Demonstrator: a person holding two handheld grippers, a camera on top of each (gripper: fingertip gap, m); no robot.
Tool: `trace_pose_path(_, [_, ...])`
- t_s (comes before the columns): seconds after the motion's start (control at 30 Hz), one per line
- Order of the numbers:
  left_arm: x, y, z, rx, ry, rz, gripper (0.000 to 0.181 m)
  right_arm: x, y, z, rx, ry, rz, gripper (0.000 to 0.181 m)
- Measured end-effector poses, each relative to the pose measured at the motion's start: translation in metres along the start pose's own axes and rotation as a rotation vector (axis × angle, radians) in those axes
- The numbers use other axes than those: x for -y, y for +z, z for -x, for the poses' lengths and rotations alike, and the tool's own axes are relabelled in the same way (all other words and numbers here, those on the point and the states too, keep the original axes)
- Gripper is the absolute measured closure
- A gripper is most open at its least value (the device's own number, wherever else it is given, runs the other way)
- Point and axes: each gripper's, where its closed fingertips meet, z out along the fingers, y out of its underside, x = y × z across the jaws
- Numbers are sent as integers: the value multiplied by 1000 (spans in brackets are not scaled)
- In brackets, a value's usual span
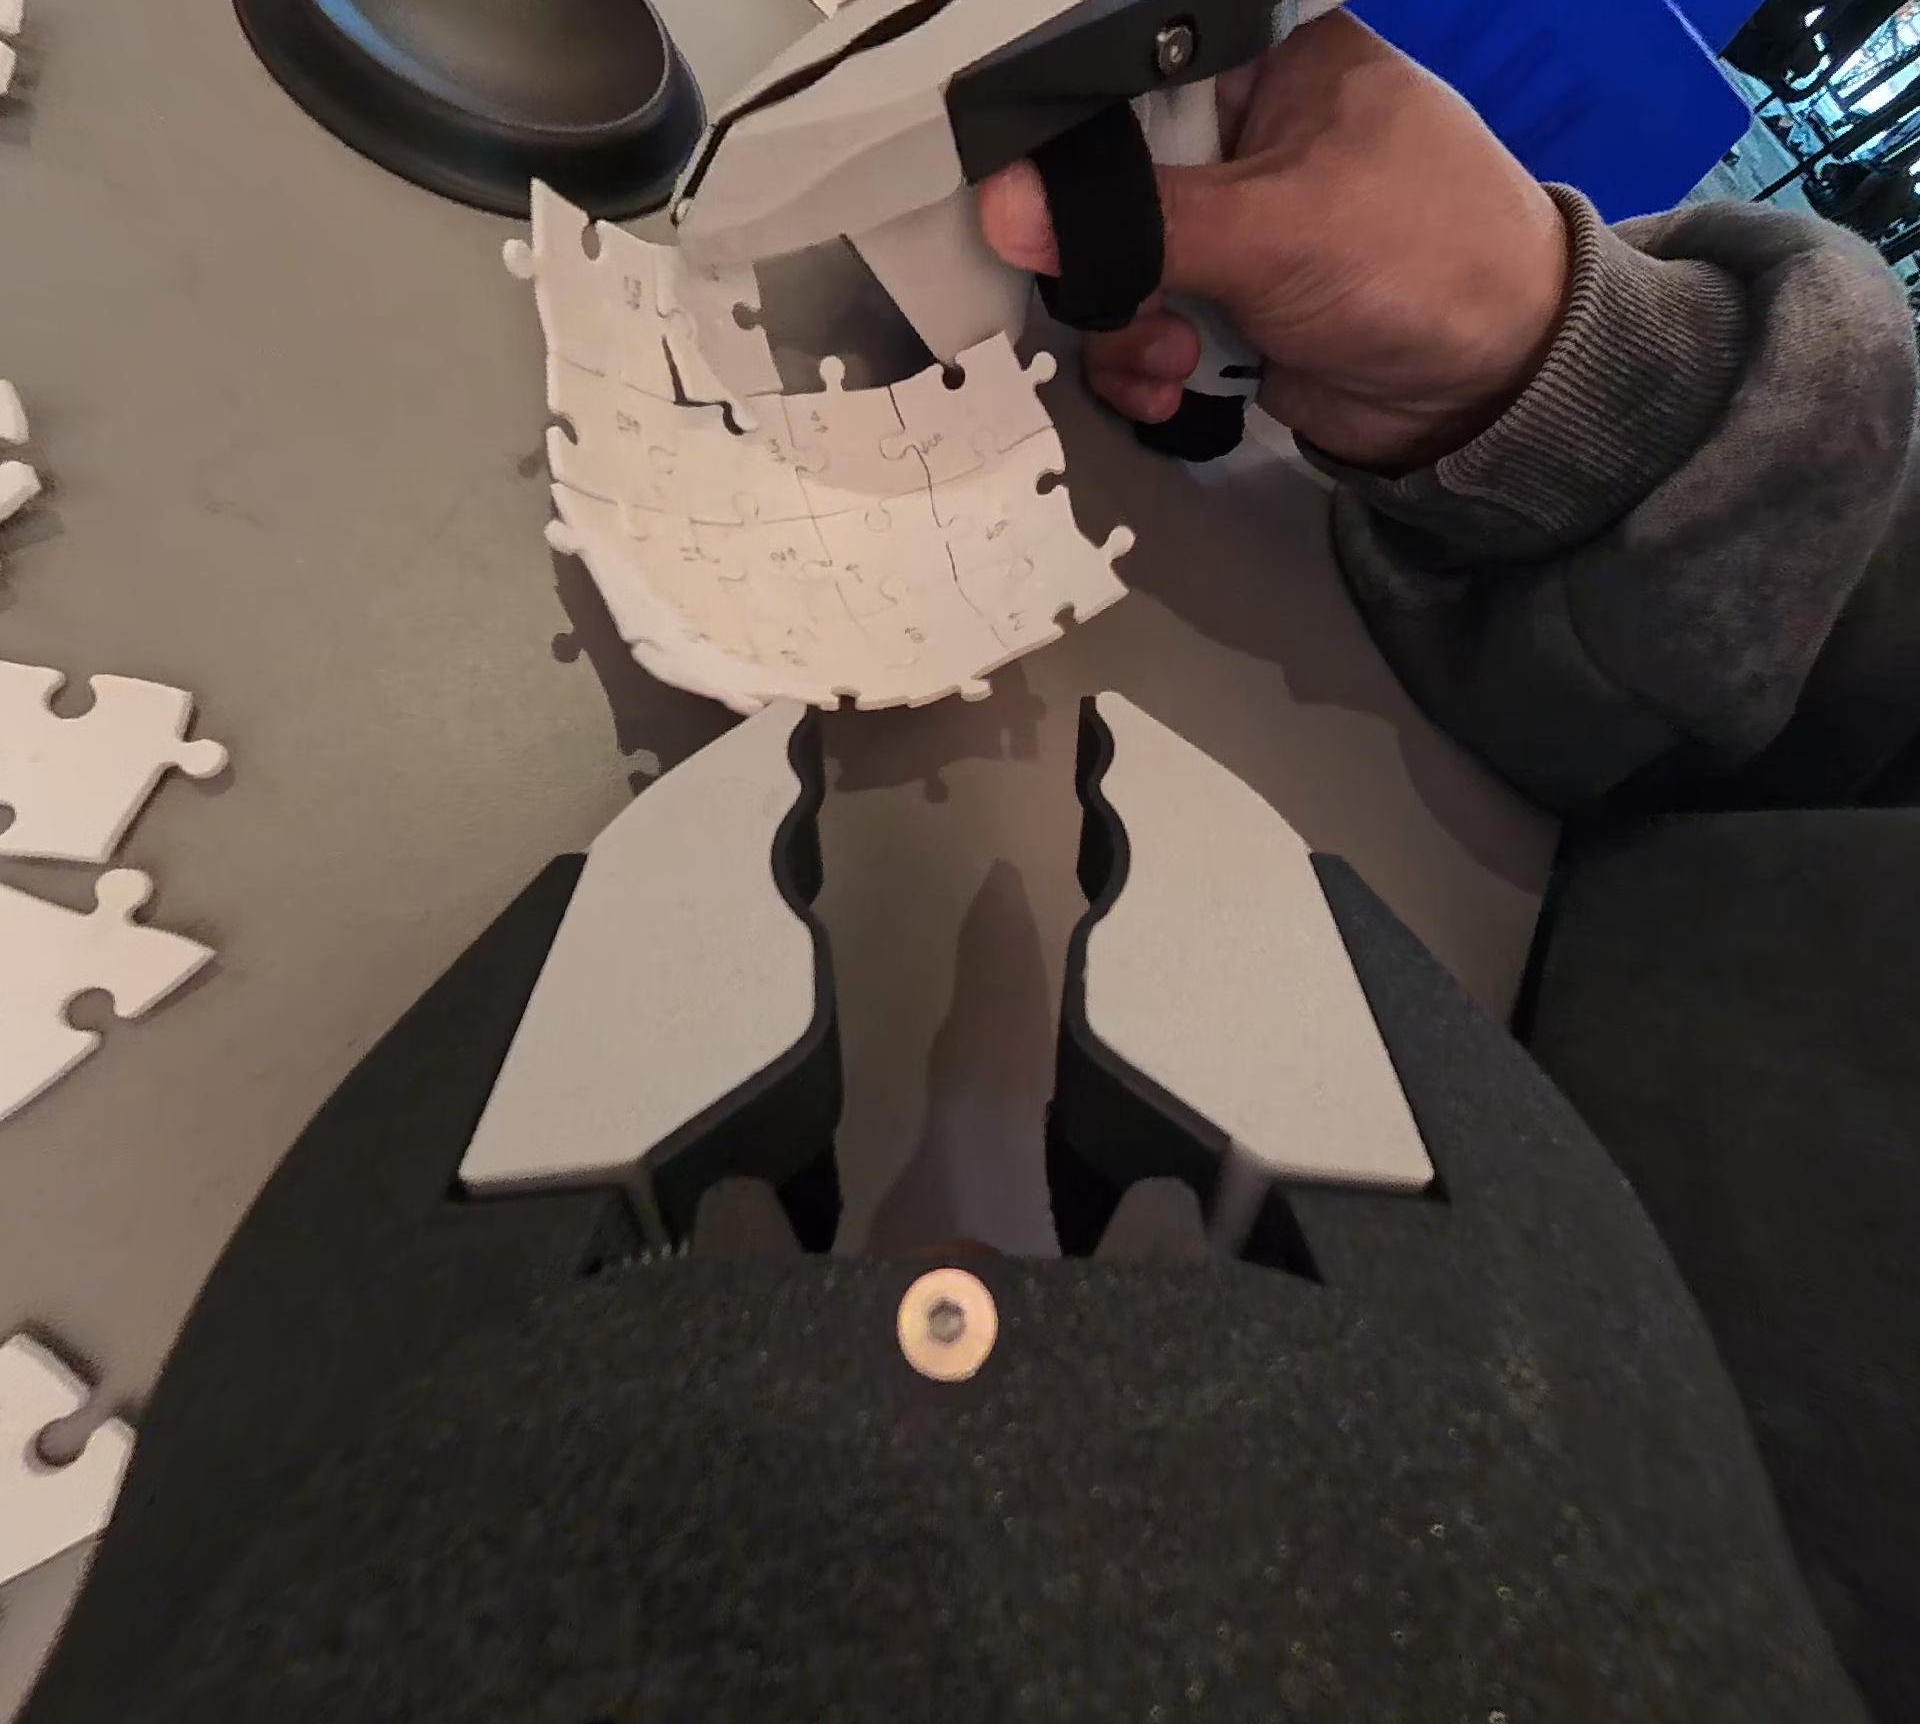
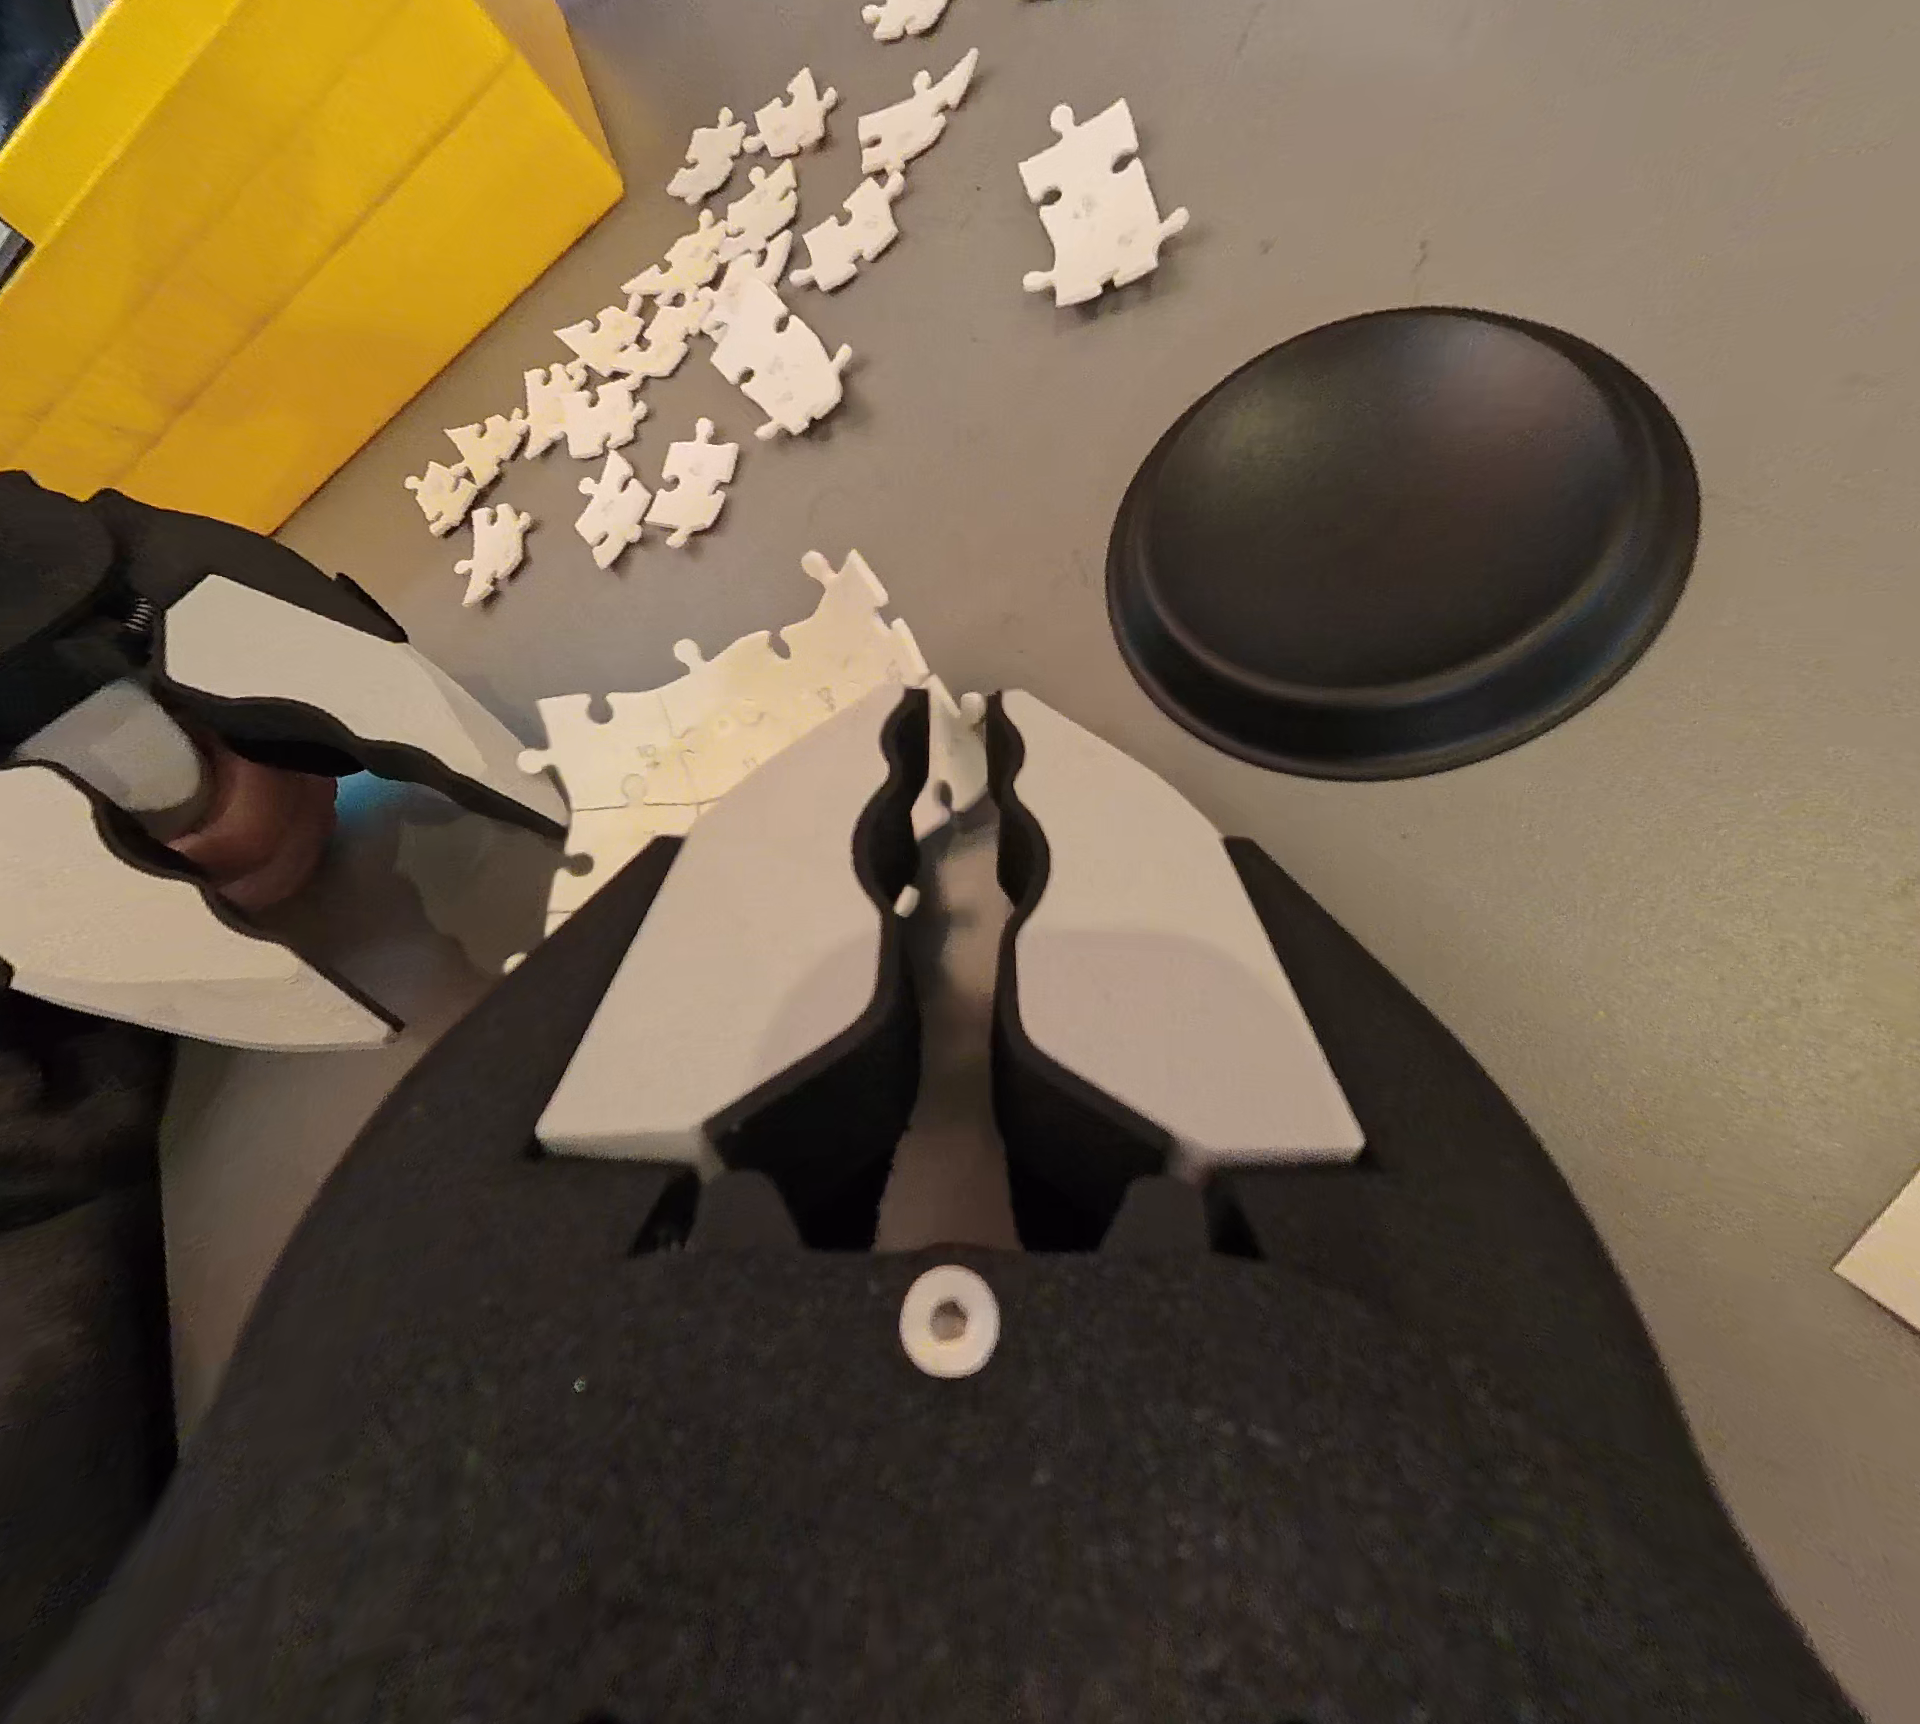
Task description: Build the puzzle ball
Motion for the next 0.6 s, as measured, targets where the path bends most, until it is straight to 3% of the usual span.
trace_pose_path(0.17, [1, 0, -1, 1, 7, 2, 135, 9, -10, 15, 45, -59, -45, 170])
trace_pose_path(0.3, [0, 0, -2, -1, 5, 4, 135, 15, -23, 32, 44, -228, -43, 176])
trace_pose_path(0.43, [0, 0, -2, 3, 11, 7, 135, 6, -25, 32, -9, -370, 36, 181])
trace_pose_path(0.6, [-2, -1, -1, 15, 11, 13, 135, -8, -27, 43, 53, -360, 84, 174])
